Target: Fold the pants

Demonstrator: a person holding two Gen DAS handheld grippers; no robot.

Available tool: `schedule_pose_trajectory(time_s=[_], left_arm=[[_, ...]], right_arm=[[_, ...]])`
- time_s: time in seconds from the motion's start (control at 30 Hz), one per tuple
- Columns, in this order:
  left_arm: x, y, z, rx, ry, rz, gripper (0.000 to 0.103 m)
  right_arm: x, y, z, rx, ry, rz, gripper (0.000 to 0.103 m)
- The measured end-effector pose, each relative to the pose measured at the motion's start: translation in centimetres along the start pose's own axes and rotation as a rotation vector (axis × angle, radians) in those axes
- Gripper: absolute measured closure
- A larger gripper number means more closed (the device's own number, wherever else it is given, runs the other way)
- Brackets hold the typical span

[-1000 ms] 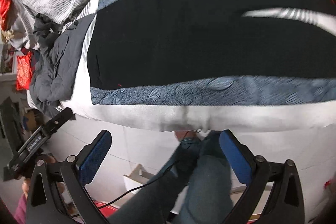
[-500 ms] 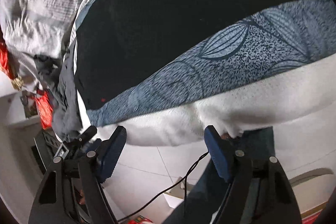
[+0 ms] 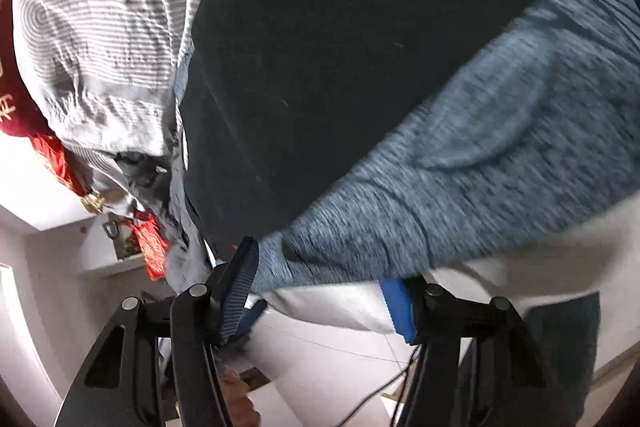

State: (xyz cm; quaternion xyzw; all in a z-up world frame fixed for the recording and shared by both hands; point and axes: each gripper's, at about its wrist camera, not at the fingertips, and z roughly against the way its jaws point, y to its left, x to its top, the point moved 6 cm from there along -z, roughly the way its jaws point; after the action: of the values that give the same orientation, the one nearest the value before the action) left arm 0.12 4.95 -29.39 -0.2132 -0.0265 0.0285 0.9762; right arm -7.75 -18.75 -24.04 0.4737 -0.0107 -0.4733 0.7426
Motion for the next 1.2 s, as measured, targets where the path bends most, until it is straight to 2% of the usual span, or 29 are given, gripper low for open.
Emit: schedule_pose_trajectory(time_s=[0.03,0.07,0.13,0.33,0.37,0.4,0.5,0.53,0.57,0.6,0.7,0.87,1.1,1.2], left_arm=[[0.1,-0.2,0.0,-0.001,-0.001,0.002,0.007],[0.2,-0.4,0.0,-0.008,0.0,0.003,0.007],[0.3,-1.0,0.1,-0.026,0.003,-0.001,0.007],[1.3,-2.3,0.0,-0.106,0.01,0.06,0.007],[1.6,-2.3,0.0,-0.121,0.009,0.085,0.01],[1.8,-2.3,0.0,-0.128,0.008,0.106,0.022],[2.6,-1.7,-0.3,-0.126,0.019,0.186,0.038],[2.8,-1.5,-0.2,-0.126,0.008,0.202,0.047],[3.1,-1.3,0.0,-0.115,-0.002,0.196,0.071],[3.2,-1.1,0.0,-0.111,-0.001,0.188,0.082],[3.4,-0.8,0.6,-0.138,-0.012,0.184,0.087],[3.7,-2.8,2.6,-0.078,-0.048,0.038,0.087],[5.1,-5.9,6.1,-0.048,-0.074,-0.103,0.087],[6.5,-7.7,6.9,-0.048,-0.089,-0.14,0.087]], right_arm=[[0.3,0.1,-0.3,0.004,0.006,-0.017,0.064],[0.5,0.1,-0.4,0.017,0.014,-0.032,0.084],[0.8,1.0,0.0,0.072,0.012,-0.042,0.091],[0.5,2.6,1.7,0.119,0.023,0.025,0.092],[0.5,2.7,1.7,0.124,0.024,0.025,0.092],[0.5,2.8,1.7,0.131,0.024,0.025,0.092],[0.3,2.4,1.9,0.128,0.031,0.024,0.092],[0.3,2.2,1.9,0.122,0.035,0.024,0.092],[0.3,1.9,1.9,0.113,0.039,0.026,0.092],[0.2,1.4,2.2,0.104,0.042,0.029,0.092],[0.1,2.1,2.1,0.082,0.046,0.043,0.094],[0.3,3.7,3.0,0.069,0.043,0.075,0.094],[1.4,7.8,4.7,0.028,0.053,0.145,0.095],[2.8,9.5,4.8,-0.005,0.077,0.161,0.094]])
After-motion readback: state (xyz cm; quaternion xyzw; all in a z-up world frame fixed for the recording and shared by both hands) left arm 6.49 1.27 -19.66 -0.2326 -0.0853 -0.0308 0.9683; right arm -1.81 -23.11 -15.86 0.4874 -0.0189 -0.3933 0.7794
